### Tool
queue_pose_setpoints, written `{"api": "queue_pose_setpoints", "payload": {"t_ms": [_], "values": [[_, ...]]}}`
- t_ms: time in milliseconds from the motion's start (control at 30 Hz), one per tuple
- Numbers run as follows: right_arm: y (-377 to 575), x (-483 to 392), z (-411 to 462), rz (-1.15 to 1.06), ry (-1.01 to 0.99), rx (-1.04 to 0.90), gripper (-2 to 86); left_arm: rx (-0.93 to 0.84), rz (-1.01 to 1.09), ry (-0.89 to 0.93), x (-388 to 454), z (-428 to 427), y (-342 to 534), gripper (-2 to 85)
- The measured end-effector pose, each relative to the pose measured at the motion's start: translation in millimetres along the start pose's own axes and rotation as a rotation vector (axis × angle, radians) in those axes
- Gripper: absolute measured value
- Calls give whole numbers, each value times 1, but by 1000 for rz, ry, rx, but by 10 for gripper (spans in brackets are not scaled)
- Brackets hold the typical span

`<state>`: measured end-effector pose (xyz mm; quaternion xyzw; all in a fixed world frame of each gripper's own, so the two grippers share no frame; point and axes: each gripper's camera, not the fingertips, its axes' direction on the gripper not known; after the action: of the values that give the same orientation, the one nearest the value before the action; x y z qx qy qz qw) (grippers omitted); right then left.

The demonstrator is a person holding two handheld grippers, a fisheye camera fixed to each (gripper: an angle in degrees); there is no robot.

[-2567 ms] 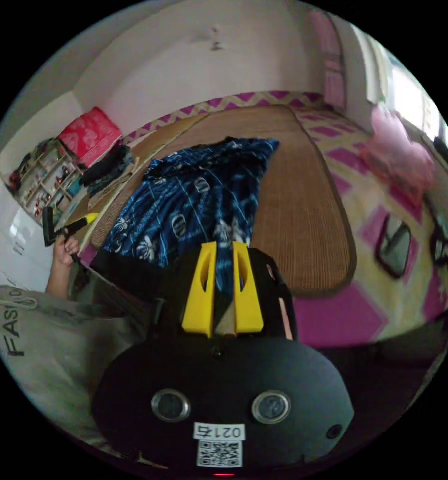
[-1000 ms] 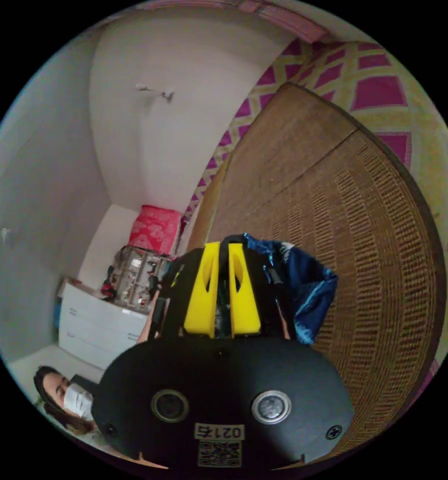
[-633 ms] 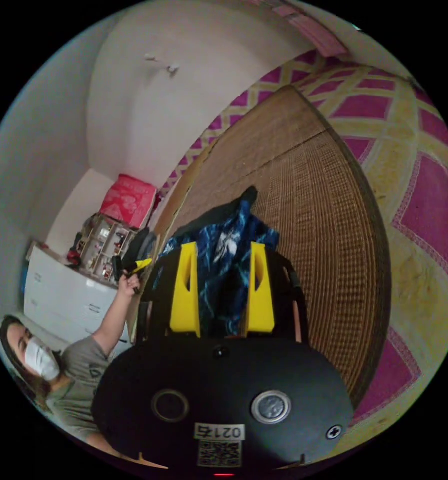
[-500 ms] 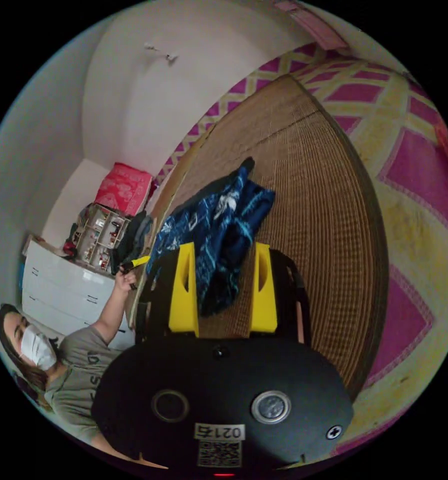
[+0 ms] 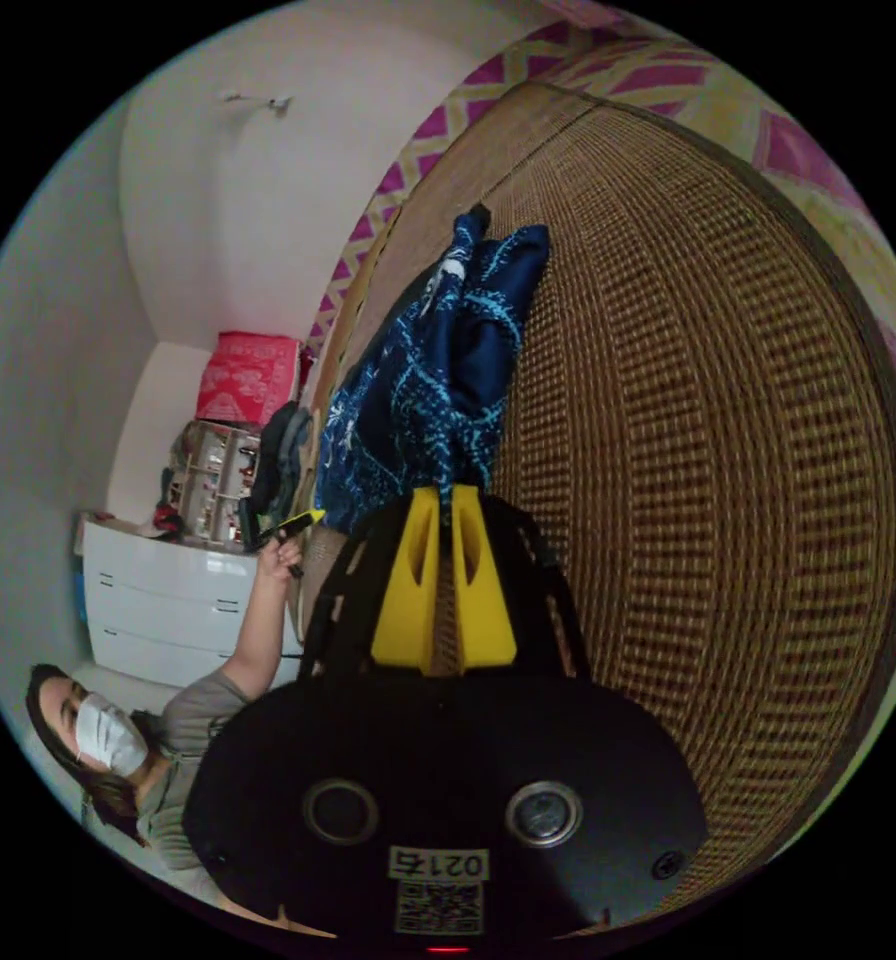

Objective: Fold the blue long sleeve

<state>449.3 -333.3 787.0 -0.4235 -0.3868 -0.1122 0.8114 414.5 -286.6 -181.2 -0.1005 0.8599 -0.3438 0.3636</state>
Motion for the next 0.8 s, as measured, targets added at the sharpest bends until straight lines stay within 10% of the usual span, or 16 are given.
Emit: {"api": "queue_pose_setpoints", "payload": {"t_ms": [500,800], "values": [[308,-151,131,-253,-169,-347,31,-79,266,-396,21,-99,138,-4],[283,-128,-19,-312,117,69,79,254,218,203,111,-156,338,107]]}}
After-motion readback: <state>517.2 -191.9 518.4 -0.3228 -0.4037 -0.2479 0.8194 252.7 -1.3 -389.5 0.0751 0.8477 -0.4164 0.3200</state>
